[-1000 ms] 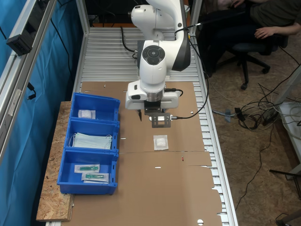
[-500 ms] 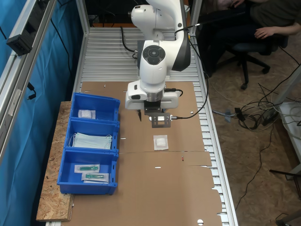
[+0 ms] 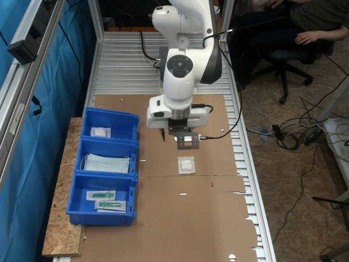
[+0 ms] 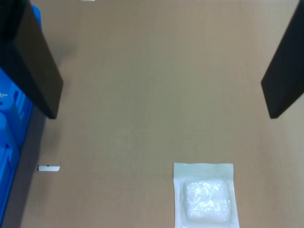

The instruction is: Pick and place sorting task of medical equipment.

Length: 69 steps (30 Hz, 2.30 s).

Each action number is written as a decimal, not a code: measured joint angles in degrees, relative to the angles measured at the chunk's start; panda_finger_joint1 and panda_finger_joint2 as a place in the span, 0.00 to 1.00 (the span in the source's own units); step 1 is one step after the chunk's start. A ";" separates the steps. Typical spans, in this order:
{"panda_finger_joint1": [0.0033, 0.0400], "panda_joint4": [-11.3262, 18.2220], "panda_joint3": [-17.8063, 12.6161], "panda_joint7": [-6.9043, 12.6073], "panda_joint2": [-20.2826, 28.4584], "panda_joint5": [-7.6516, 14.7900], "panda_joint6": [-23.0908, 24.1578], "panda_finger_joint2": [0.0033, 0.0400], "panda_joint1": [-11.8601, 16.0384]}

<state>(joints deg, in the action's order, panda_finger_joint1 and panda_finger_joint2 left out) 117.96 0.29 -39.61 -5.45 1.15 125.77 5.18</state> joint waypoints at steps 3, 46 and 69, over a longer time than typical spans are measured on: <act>1.00 0.00 0.21 0.00 -0.59 0.02 0.20 1.00 0.00; 1.00 7.68 2.35 0.00 -12.46 -4.48 14.93 1.00 0.01; 1.00 8.14 4.44 0.00 -15.81 -7.47 20.42 1.00 0.00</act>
<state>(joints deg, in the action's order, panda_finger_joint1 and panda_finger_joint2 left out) 126.10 4.72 -39.61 -21.26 -6.31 146.18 5.18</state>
